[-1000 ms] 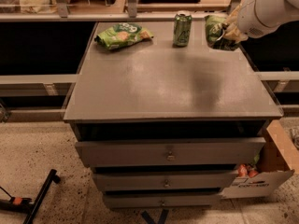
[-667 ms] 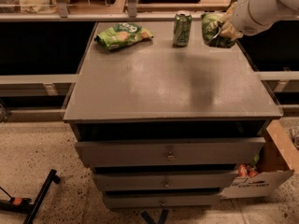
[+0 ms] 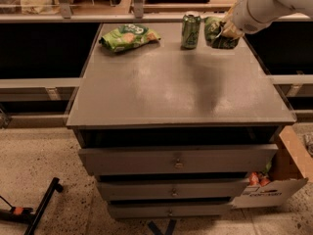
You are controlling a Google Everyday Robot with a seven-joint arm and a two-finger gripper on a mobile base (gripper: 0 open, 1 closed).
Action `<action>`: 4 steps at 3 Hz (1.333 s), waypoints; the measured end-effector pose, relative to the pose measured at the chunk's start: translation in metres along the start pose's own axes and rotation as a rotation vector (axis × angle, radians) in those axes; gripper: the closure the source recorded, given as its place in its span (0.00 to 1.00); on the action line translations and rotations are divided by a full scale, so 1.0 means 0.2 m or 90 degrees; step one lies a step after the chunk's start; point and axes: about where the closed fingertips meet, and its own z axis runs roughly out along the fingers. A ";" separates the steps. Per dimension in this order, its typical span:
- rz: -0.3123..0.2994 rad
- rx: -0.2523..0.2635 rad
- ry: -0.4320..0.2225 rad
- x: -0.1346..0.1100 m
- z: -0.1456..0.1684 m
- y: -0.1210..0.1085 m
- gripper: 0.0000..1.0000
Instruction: Move green jalapeno chip bag near green can
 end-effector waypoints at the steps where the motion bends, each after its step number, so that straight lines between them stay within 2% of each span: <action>1: 0.009 -0.001 0.010 0.02 0.05 -0.03 1.00; 2: 0.009 -0.001 0.016 0.01 0.10 -0.05 1.00; 3: 0.010 0.008 0.023 0.00 0.11 -0.08 0.82; 4: 0.009 0.021 0.027 -0.02 0.13 -0.11 0.59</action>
Offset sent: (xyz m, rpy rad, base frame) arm 0.0310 -0.0035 -0.0041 -0.0152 0.0085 -0.0382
